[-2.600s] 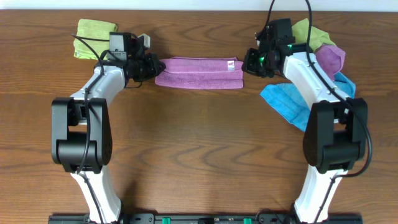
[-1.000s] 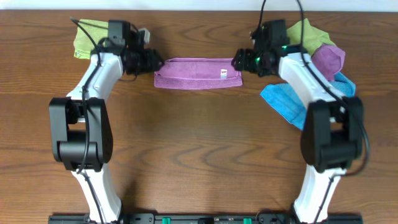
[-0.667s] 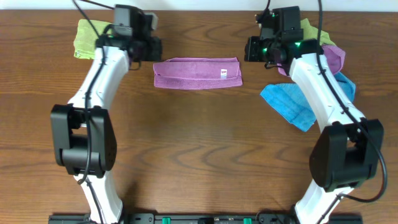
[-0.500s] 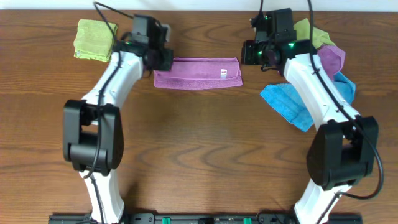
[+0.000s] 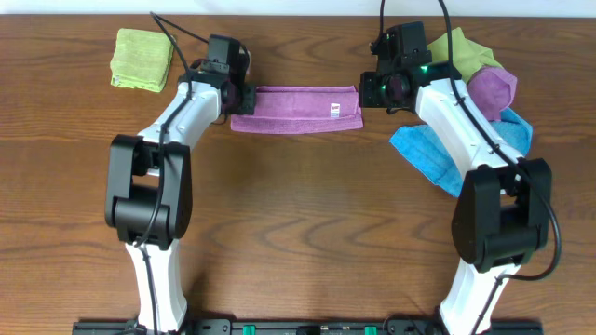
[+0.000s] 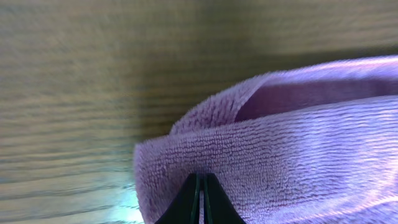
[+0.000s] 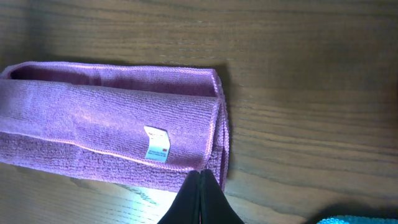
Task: Fold the cloth
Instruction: 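Grasp the left and right ends of the folded purple strip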
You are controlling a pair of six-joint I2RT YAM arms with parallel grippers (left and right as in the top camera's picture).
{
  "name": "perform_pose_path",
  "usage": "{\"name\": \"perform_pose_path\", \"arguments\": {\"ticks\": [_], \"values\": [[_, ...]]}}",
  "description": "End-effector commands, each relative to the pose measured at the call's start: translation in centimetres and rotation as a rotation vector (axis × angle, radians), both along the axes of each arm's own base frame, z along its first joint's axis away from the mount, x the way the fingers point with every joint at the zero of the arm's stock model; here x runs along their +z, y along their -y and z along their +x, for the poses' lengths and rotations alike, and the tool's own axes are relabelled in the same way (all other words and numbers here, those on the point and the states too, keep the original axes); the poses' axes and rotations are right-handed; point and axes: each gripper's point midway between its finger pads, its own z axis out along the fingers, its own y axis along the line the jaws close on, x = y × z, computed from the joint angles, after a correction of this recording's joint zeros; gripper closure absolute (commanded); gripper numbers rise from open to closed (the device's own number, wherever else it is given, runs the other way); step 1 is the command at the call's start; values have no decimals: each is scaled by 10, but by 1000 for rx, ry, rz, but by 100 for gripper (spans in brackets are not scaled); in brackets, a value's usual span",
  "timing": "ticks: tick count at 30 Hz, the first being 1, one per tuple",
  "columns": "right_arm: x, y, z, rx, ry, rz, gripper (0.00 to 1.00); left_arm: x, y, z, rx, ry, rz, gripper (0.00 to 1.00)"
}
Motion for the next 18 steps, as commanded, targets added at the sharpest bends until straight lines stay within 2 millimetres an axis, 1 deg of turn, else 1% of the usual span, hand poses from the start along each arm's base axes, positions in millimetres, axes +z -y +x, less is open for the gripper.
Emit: {"name": "perform_pose_path", "arguments": {"ticks": [1, 4, 5, 6, 7, 8, 10, 11, 14, 18], "values": [[-5, -1, -1, 19, -4, -19, 99, -16, 1, -2, 23, -35, -9, 94], [-15, 0, -2, 28, -24, -28, 99, -20, 1, -5, 22, -46, -2, 94], [-22, 0, -2, 30, -37, -27, 96, -20, 1, -5, 23, -47, 2, 94], [-28, 0, -3, 30, -51, -23, 89, -22, 1, -5, 23, -49, 5, 94], [-35, -1, -3, 34, -70, -8, 67, -24, 1, -6, 23, -53, 6, 94], [-38, -2, -4, 40, -83, 16, 52, -26, 1, -6, 23, -59, 7, 94], [-44, -4, -6, 64, -113, 94, 36, -32, 0, -8, 23, -73, 10, 94], [-46, -3, -7, 66, -126, 130, 27, -34, 0, -10, 23, -80, 11, 94], [-45, 12, -5, 58, -149, 254, 24, -40, -1, -13, 23, -102, 16, 94], [-24, 31, 4, 75, -114, 481, 28, -41, 0, -14, 21, -103, 13, 94]]}}
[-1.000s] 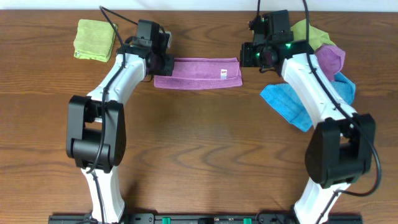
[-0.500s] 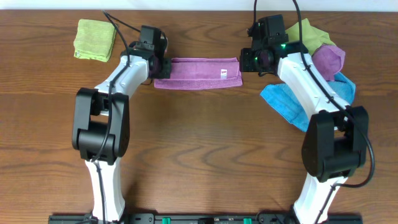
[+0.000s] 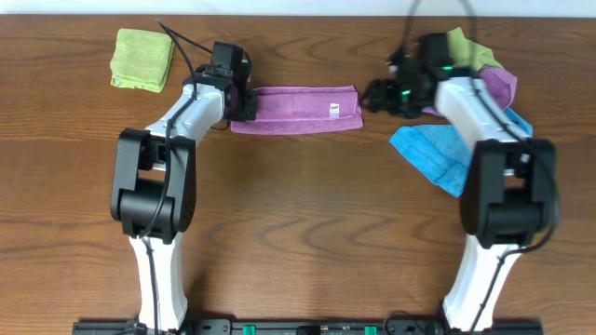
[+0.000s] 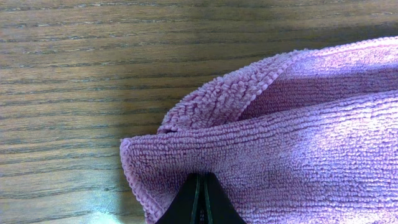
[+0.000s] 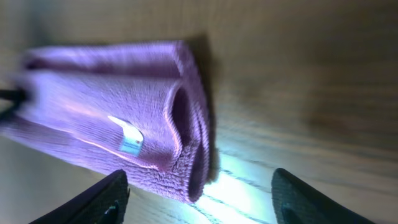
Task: Fold the cloth
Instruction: 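Grasp the left and right ends of the folded purple strip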
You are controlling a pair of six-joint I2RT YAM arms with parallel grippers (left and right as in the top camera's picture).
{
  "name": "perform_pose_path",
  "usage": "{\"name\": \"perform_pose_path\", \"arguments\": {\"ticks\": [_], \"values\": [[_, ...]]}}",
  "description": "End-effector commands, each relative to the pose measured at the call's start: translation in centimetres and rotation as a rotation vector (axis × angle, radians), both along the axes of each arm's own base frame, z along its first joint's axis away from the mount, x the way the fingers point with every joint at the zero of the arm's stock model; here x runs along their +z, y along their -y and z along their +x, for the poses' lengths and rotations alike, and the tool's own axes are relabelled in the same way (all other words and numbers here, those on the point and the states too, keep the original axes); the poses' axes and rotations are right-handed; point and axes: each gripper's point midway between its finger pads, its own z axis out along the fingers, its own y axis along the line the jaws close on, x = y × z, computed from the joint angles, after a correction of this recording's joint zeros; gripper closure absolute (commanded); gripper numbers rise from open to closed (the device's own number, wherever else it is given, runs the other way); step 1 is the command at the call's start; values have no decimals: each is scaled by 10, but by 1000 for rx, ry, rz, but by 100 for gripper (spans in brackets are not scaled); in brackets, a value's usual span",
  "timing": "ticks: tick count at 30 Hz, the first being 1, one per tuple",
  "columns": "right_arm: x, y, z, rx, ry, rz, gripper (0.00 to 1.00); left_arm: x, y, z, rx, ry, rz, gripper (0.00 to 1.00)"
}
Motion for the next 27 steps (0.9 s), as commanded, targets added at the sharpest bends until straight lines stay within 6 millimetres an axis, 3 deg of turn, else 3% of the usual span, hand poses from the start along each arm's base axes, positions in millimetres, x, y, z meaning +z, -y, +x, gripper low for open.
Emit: {"name": "perform_pose_path", "arguments": {"ticks": [1, 5, 10, 20, 23, 27], "values": [[21, 3, 2, 40, 32, 233, 29, -18, 0, -7, 0, -47, 11, 94], [22, 3, 17, 27, 29, 481, 36, -18, 1, -7, -1, -48, 11, 94], [13, -16, 25, 74, -17, 661, 41, -19, 0, -10, -1, -57, 13, 94], [-20, -36, 19, 50, -74, 502, 40, -19, 0, -10, -1, -58, 13, 94], [-37, -37, 13, 34, -105, 409, 39, -19, 0, -10, -1, -58, 13, 94], [-43, -36, 13, 24, -112, 363, 39, -19, 0, -10, -1, -58, 13, 94]]}}
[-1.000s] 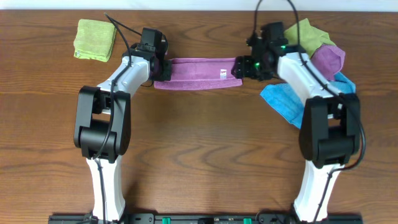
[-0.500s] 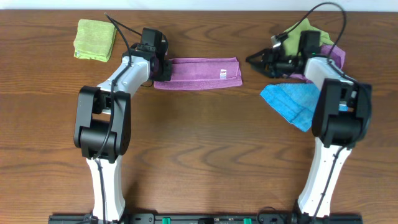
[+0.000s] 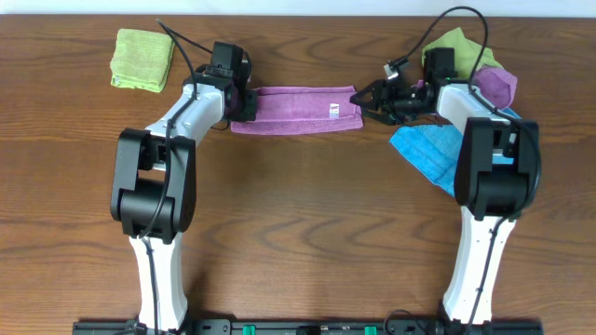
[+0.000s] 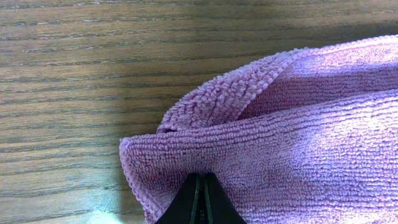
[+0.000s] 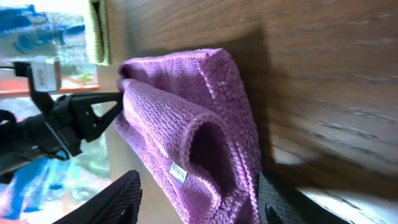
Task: Fold the cloth
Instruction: 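Grasp the left and right ends of the folded purple strip, then fold the right end over toward the left gripper with the right gripper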
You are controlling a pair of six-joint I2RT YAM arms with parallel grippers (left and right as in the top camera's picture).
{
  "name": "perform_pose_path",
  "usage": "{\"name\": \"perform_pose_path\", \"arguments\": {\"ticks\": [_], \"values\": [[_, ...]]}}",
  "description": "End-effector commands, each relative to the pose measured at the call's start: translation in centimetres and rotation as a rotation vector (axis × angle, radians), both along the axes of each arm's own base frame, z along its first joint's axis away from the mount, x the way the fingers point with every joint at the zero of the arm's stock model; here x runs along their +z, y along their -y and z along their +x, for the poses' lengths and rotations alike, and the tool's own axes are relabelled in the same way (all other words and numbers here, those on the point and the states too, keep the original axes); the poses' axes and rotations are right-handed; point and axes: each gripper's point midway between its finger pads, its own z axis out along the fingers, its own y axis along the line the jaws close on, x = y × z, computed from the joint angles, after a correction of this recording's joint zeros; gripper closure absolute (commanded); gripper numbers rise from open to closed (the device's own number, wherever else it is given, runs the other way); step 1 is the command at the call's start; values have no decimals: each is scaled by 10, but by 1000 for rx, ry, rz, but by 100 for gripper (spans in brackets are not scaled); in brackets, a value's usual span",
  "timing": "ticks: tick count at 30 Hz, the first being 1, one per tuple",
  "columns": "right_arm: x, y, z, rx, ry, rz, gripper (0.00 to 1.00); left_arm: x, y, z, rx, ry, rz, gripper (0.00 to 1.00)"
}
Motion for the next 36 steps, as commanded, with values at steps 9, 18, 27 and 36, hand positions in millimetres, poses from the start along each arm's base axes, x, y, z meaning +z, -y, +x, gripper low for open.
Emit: {"name": "perform_pose_path", "arguments": {"ticks": [9, 18, 27, 36], "values": [[-16, -19, -4, 35, 24, -144, 49, -19, 0, -9, 1, -54, 12, 94], [-21, -14, 0, -9, -9, -186, 99, -19, 1, -11, 7, -66, 4, 94], [29, -13, 5, -26, 57, -242, 99, -22, 15, -25, 9, -123, -47, 94], [45, -15, -17, -2, 22, -340, 99, -25, 25, -42, 1, -183, -36, 94]]}}
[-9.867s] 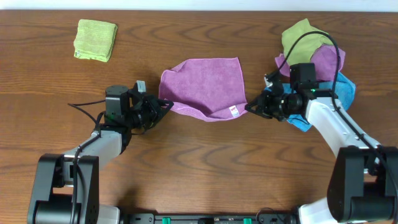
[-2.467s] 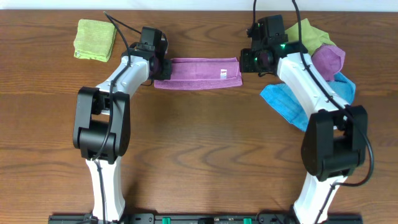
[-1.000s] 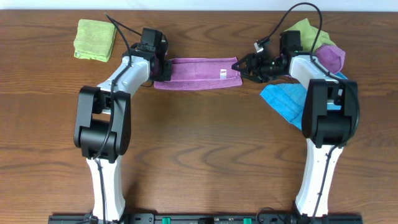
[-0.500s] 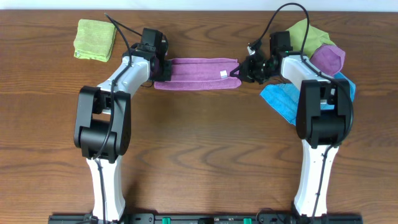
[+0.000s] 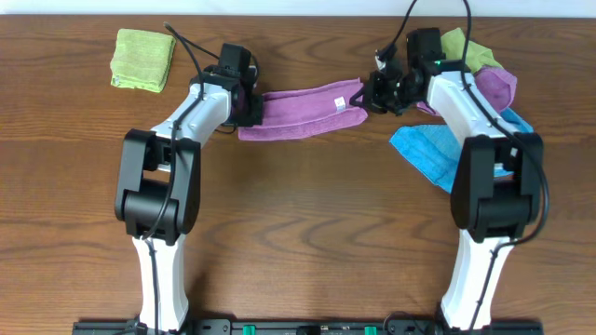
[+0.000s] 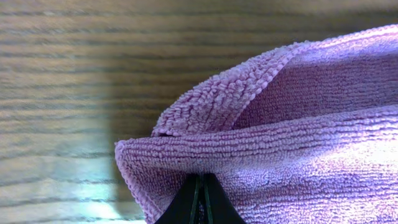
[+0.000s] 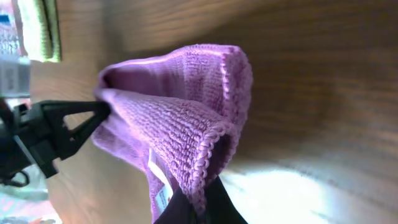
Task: Fold the cloth
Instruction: 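Fold the right end over toward the left gripper with the right gripper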
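A purple cloth [image 5: 303,110], folded into a long strip, hangs slanted between my two grippers in the overhead view. My left gripper [image 5: 253,107] is shut on its left end; in the left wrist view the closed fingertips [image 6: 200,190] bite the folded edge of the cloth [image 6: 292,149]. My right gripper [image 5: 367,95] is shut on the right end, which sits higher and farther back. In the right wrist view the cloth's [image 7: 180,118] looped end is pinched at the right gripper [image 7: 200,202]. A white label [image 5: 342,100] shows near that end.
A folded green cloth [image 5: 142,59] lies at the far left of the wooden table [image 5: 298,214]. At the far right lies a pile: a green cloth [image 5: 463,46], a purple one [image 5: 495,87] and a blue one [image 5: 426,149] under the right arm.
My right gripper was open, lying sideways around the cloth's right end; now it is shut on that end and holds it farther back. The strip has gone from level to slanted.
First both grippers were shut at the ends of the level purple strip. Then the right gripper was open and off to the right of the end, then open around it. Now it grips the end, while the left has held its end throughout.
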You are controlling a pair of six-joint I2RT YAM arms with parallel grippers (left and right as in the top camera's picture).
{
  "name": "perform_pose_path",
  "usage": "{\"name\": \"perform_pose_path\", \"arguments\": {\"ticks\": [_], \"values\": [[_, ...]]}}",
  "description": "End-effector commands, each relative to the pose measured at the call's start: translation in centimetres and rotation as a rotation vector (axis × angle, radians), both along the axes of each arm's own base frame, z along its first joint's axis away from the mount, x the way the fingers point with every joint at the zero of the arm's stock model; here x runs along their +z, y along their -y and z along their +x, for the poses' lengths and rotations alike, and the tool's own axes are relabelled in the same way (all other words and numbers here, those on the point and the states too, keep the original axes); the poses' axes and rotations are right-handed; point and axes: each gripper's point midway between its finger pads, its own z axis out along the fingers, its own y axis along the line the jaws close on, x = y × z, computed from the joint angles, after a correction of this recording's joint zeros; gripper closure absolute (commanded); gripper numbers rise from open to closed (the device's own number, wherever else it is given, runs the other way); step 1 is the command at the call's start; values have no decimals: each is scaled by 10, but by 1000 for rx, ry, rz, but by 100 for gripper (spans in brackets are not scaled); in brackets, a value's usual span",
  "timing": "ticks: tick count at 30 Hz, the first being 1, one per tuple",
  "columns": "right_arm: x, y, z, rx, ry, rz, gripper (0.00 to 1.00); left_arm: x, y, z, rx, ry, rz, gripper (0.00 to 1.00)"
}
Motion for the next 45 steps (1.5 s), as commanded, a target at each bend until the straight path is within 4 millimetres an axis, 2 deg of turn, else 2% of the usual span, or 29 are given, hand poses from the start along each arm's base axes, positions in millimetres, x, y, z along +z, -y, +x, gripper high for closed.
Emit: {"name": "perform_pose_path", "arguments": {"ticks": [1, 5, 10, 13, 15, 19, 21, 24, 28, 34, 39, 42, 45], "values": [[-4, -2, -4, 20, -2, -55, 99, -23, 6, -22, -9, -101, -5, 94], [-9, -8, -7, 31, -1, -107, 99, -23, 6, -22, -9, -97, -5, 94], [-15, -34, -12, 77, 34, -188, 99, -23, 7, -21, 23, -101, -17, 94], [-16, -57, -13, 90, 70, -233, 99, -22, 17, -24, 9, -116, -68, 94], [-17, -66, -12, 76, 89, -270, 99, -21, 20, -26, 5, -123, -81, 94], [-13, -81, -9, 80, 134, -292, 99, -22, 21, -28, 4, -130, -80, 94], [-5, -89, -5, 84, 163, -293, 99, -22, 21, -28, 5, -131, -80, 94], [9, -96, 3, 83, 204, -292, 98, -22, 21, -28, 5, -131, -80, 94], [19, -95, 8, 70, 227, -324, 98, -22, 21, -28, 5, -130, -81, 94], [16, -89, 6, 64, 212, -361, 98, -16, 22, -25, 4, -117, -84, 94], [13, -82, 7, 70, 224, -411, 99, 15, 24, -14, 20, -52, -116, 94], [13, -81, 8, 70, 229, -416, 98, 50, 24, -6, 19, 21, -134, 94], [14, -81, 9, 68, 233, -419, 99, 99, 17, 1, 30, 124, -154, 95]]}}
